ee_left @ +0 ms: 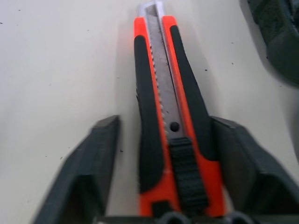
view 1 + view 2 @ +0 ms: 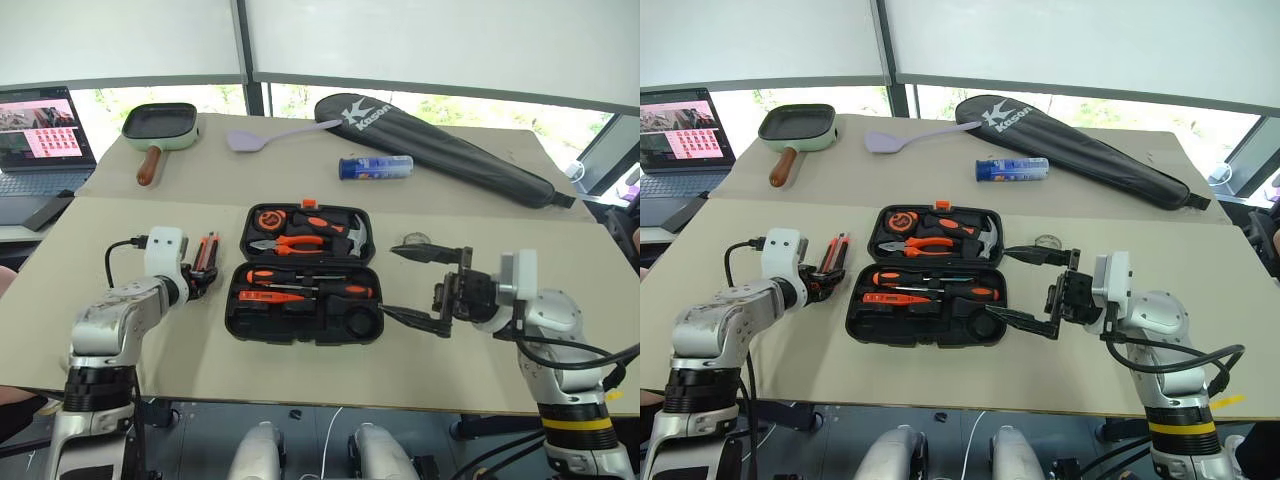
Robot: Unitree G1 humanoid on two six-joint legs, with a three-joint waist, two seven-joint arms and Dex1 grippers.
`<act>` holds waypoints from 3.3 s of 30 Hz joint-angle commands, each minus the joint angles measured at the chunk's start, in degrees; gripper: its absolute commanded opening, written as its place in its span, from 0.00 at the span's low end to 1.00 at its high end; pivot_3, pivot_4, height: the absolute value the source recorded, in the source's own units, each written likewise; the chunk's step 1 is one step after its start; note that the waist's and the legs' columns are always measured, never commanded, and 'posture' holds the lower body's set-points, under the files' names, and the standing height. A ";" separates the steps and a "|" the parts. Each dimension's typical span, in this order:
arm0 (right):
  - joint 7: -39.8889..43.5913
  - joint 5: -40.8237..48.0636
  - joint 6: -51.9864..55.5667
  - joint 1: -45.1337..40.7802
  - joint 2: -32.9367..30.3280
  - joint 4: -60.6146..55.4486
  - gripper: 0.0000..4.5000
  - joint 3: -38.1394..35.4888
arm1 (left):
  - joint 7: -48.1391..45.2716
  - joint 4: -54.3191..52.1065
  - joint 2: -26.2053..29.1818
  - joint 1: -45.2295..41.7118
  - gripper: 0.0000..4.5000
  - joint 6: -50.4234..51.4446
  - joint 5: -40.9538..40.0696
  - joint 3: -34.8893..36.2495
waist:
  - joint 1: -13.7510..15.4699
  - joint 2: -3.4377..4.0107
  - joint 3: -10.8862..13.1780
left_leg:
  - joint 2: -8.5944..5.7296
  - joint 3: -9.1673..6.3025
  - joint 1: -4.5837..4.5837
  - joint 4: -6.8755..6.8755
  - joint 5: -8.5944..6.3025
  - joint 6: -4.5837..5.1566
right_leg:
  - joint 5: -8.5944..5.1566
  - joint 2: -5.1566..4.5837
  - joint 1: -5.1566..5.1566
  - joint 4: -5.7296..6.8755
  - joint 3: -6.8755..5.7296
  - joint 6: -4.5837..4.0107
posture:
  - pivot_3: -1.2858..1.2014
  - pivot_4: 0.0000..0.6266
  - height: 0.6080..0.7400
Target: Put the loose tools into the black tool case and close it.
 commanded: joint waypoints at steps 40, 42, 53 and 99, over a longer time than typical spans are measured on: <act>1.44 4.77 12.11 6.96 -11.22 -10.22 1.00 -0.64 | -68.09 1.46 15.10 -8.49 0.39 -49.40 16.59 -28.36 | 0.86 0.13 0.14 | 0.11 0.41 -0.53 -0.19 0.00 0.09 | 0.06 0.14 -0.15 -0.79 -0.12 0.08 | 0.52 0.24 1.00; 1.09 4.97 12.33 6.94 -11.08 -10.38 1.00 -0.48 | -68.03 1.22 15.27 -7.96 0.39 -49.48 16.66 -28.25 | 0.86 0.13 0.14 | 0.11 0.41 -0.52 -0.19 0.00 0.09 | 0.06 0.14 -0.14 -0.78 -0.12 0.08 | 0.52 0.24 1.00; 0.53 4.60 12.64 6.51 -10.23 -10.00 1.00 0.63 | -65.32 1.46 11.25 -7.23 0.88 -47.52 8.67 -21.24 | 0.86 0.13 0.14 | 0.11 0.38 -0.52 -0.17 0.00 0.09 | 0.06 0.13 -0.14 -0.77 -0.12 0.08 | 0.52 0.24 1.00; -2.02 2.45 8.97 7.27 -6.53 -3.91 1.00 -3.48 | -57.42 7.89 1.25 1.39 0.02 -56.00 1.86 -15.32 | 0.91 0.62 -0.37 | 0.12 0.33 0.11 0.19 -0.07 0.19 | 0.09 0.10 0.67 -0.75 -0.18 0.16 | 0.52 0.24 1.00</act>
